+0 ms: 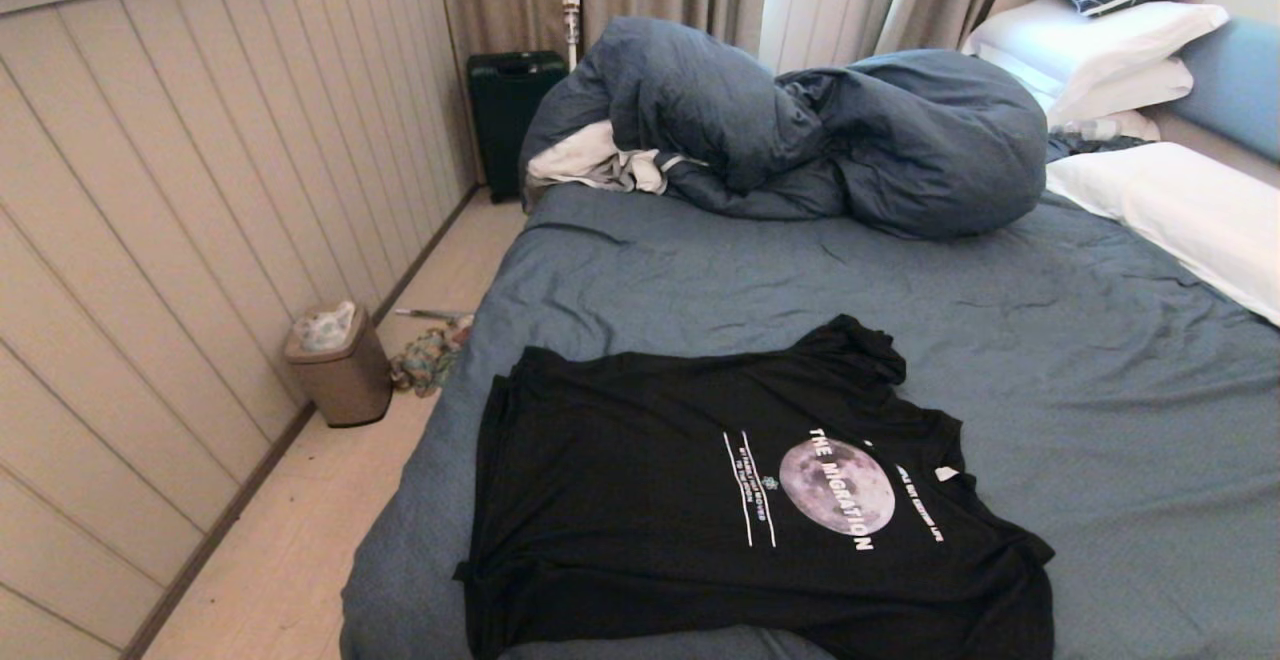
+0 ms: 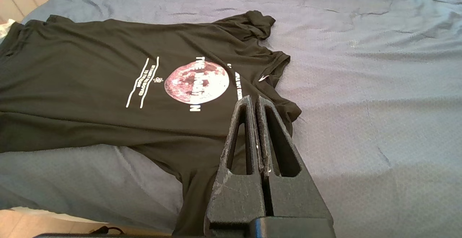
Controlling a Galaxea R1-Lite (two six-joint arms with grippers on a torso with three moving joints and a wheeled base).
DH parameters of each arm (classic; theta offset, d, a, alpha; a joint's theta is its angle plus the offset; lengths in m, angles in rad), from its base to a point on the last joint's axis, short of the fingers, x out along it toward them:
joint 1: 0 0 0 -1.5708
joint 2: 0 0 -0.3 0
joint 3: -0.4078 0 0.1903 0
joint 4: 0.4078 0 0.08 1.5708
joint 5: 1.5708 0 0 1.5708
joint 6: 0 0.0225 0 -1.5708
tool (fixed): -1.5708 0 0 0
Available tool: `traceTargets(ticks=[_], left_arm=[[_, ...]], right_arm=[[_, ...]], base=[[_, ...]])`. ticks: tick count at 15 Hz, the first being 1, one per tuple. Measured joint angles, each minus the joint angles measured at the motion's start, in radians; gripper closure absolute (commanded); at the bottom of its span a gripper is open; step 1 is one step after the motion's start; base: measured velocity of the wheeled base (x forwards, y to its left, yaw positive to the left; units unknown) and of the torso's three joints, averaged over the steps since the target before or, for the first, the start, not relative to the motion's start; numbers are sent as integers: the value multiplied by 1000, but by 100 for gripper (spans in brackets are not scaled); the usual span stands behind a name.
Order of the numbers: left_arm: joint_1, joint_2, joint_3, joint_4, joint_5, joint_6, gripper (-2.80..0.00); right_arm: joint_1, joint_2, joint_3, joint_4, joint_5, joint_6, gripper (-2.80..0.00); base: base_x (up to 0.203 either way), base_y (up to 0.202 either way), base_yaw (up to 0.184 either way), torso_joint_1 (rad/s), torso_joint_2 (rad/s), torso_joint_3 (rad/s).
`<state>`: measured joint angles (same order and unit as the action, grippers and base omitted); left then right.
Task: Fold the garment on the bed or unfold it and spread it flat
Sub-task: Fold the black T-shirt
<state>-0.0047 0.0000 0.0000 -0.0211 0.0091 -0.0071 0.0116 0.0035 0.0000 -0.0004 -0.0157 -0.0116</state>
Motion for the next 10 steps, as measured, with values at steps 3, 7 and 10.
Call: traceTargets(ticks=[3,7,10], left_arm=[[0,4,-36,19,2,5,0],[-1,184,-317,83,-33,-57,0],[-2,492,-524,99,-95,-150,0]], right_arm=[[-1,11,-33,41,8,-2,0],[8,236,-354,121,21,62,0],[21,549,-578,139,25,130,0]], base=[[0,0,0,0,0,0],[0,0,0,0,0,0],[0,0,0,0,0,0]])
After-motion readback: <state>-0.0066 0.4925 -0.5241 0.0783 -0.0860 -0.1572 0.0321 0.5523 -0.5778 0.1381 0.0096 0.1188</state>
